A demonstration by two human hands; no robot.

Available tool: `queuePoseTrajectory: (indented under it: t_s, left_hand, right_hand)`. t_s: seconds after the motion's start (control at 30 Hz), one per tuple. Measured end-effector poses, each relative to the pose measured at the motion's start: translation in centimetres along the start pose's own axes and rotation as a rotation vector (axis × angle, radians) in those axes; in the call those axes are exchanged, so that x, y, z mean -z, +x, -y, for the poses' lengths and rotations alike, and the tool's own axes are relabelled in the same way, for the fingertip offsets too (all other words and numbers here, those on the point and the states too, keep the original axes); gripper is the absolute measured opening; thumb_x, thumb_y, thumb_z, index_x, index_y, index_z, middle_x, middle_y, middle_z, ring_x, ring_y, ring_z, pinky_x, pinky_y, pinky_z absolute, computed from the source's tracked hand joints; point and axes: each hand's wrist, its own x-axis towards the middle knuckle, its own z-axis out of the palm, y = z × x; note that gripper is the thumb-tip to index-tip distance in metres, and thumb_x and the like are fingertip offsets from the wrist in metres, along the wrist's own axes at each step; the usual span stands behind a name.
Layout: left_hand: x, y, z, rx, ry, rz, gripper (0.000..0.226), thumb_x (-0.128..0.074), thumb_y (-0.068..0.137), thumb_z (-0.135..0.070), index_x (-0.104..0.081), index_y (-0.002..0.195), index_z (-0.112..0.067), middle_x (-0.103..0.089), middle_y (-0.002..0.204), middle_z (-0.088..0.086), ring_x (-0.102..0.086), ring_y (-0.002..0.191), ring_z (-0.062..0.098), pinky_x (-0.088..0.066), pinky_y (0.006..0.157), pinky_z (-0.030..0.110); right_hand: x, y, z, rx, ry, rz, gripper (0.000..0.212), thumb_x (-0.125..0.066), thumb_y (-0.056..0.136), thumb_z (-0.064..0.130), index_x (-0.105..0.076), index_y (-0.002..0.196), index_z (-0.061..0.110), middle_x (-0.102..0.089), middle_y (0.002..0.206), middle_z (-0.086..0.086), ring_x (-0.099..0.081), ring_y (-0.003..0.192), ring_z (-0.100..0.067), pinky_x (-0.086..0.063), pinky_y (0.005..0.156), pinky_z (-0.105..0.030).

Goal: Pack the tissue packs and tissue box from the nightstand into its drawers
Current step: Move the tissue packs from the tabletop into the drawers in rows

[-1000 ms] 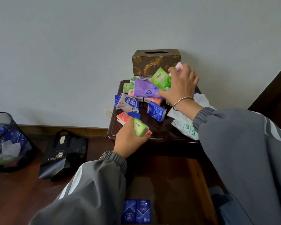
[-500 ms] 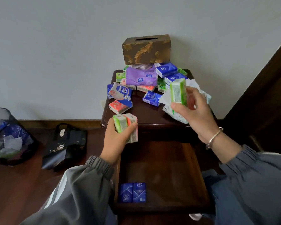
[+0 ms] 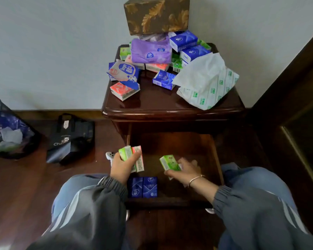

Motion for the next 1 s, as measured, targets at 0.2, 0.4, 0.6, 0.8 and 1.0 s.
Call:
queuePoseTrajectory:
  t_s: [0.2,0.4,0.6,0.8,1.0]
  left_hand:
    - [0.4,0.6,-0.1,-0.014,-0.029,-0.025,0.039,-0.076,0.08,-0.021,-0.061,0.111,-0.002,-0.072,0.092,0.008,-0.07,0.068,0.007,-0.052,0.054,0.014]
    - [0.1,0.6,-0.2,0.029,-0.104,0.022,0.042,-0.079,0.076,-0.023,-0.061,0.11,-0.006,-0.074,0.092,0.01,-0.073,0.075,0.015,-0.055,0.058,0.022]
    - [0.0,0.7,-0.2,0.137,-0.014,0.066,0.05,-0.079,0.074,-0.029,-0.059,0.115,-0.008,-0.075,0.093,0.008,-0.074,0.078,0.017,-0.056,0.06,0.024]
    - [-0.2,0.4,-0.6,0.166,-0.001,0.072,0.047,-0.078,0.076,-0.029,-0.057,0.114,-0.01,-0.074,0.093,0.006,-0.073,0.076,0.014,-0.054,0.056,0.021]
    - [-0.3,0.3,-0.7,0.164,0.045,0.116,0.047,-0.076,0.078,-0.027,-0.055,0.115,-0.007,-0.072,0.096,0.008,-0.071,0.073,0.012,-0.051,0.05,0.016]
  right_hand:
    - [-3.8,3.1,-1.5,-0.142,-0.296,0.064,0.1,-0.056,0.056,0.083,-0.035,0.138,0.029,-0.02,0.147,-0.011,-0.027,0.131,-0.037,-0.036,0.102,-0.046]
    - [-3.8,4.1,-2.5,-0.024,-0.314,0.291,0.071,-0.073,0.071,0.048,-0.048,0.129,0.015,-0.048,0.135,-0.009,-0.05,0.119,-0.023,-0.042,0.092,-0.024]
    - [-3.8,5.0,-3.2,0.067,-0.421,0.204,0.05,-0.067,0.08,0.014,-0.051,0.127,0.014,-0.053,0.131,-0.012,-0.053,0.118,-0.027,-0.045,0.093,-0.028]
    - [-3.7,5.9,-4.2,0.076,-0.3,0.121,0.036,-0.06,0.081,0.007,-0.058,0.115,0.016,-0.059,0.124,-0.009,-0.055,0.113,-0.025,-0.043,0.09,-0.025]
    - [-3.3,5.7,-3.0,0.14,-0.295,0.162,0.062,-0.06,0.084,0.021,-0.036,0.141,0.021,-0.038,0.144,-0.012,-0.041,0.129,-0.029,-0.034,0.104,-0.028]
